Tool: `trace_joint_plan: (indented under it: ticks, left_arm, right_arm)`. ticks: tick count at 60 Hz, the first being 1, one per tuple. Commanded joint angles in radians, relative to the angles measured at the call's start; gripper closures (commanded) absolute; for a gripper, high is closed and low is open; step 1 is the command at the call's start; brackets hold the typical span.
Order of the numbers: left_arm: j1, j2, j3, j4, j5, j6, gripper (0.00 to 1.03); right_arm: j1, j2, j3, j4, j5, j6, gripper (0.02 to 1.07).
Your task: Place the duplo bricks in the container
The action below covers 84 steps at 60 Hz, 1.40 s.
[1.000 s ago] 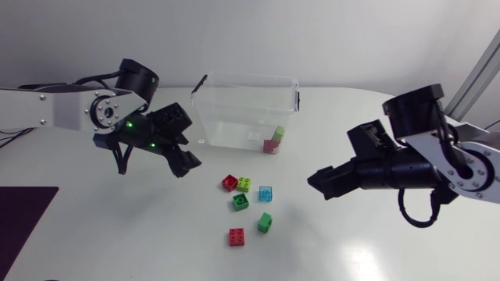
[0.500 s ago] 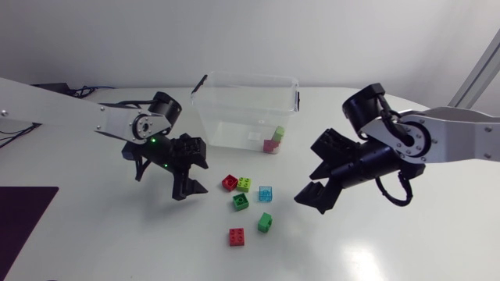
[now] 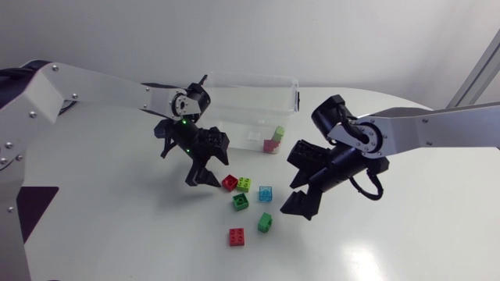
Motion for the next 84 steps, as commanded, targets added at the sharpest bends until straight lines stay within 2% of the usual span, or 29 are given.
trace_joint_plan:
  ticks: [1,23,28,37,38,41,46,55,64,75,84]
  left_arm:
    - [-0.011,0.049,0.058,-0.036,0.015,0.069,0.15]
    - [-0.058,0.124,0.114,-0.101,-0.005,0.129,0.22]
    - [-0.063,0.137,0.12,-0.128,-0.012,0.144,0.42]
    - [-0.063,0.163,0.138,-0.2,-0.025,0.172,0.57]
    - [-0.063,0.167,0.149,-0.225,-0.025,0.176,0.63]
    - [-0.06,0.197,0.21,-0.323,-0.025,0.181,0.71]
    - [-0.049,0.243,0.299,-0.455,-0.025,0.193,0.75]
    - [-0.024,0.209,0.313,-0.452,-0.005,0.132,0.75]
    - [0.023,0.085,0.256,-0.42,0.085,0.067,0.75]
    - [0.06,-0.072,0.196,-0.326,0.14,-0.069,0.74]
    - [0.071,-0.164,0.196,-0.193,0.163,-0.263,0.73]
  right_arm:
    - [0.006,0.041,0.04,-0.019,-0.008,-0.029,0.06]
    - [-0.008,0.087,0.066,-0.016,-0.01,-0.037,0.06]
    - [-0.006,0.1,0.072,-0.013,-0.01,-0.038,0.06]
    - [0.0,0.11,0.077,0.0,-0.01,-0.031,0.06]
    - [0.0,0.11,0.078,0.001,-0.01,-0.028,0.06]
    - [0.0,0.113,0.083,0.006,-0.008,-0.018,0.07]
    - [0.003,0.116,0.088,0.015,-0.008,-0.003,0.07]
    - [0.018,0.12,0.097,0.033,-0.005,0.015,0.07]
    - [0.026,0.142,0.115,0.038,-0.004,-0.011,0.07]
    - [0.033,0.171,0.152,0.038,0.002,-0.048,0.07]
    - [0.032,0.2,0.177,0.038,0.004,-0.06,0.07]
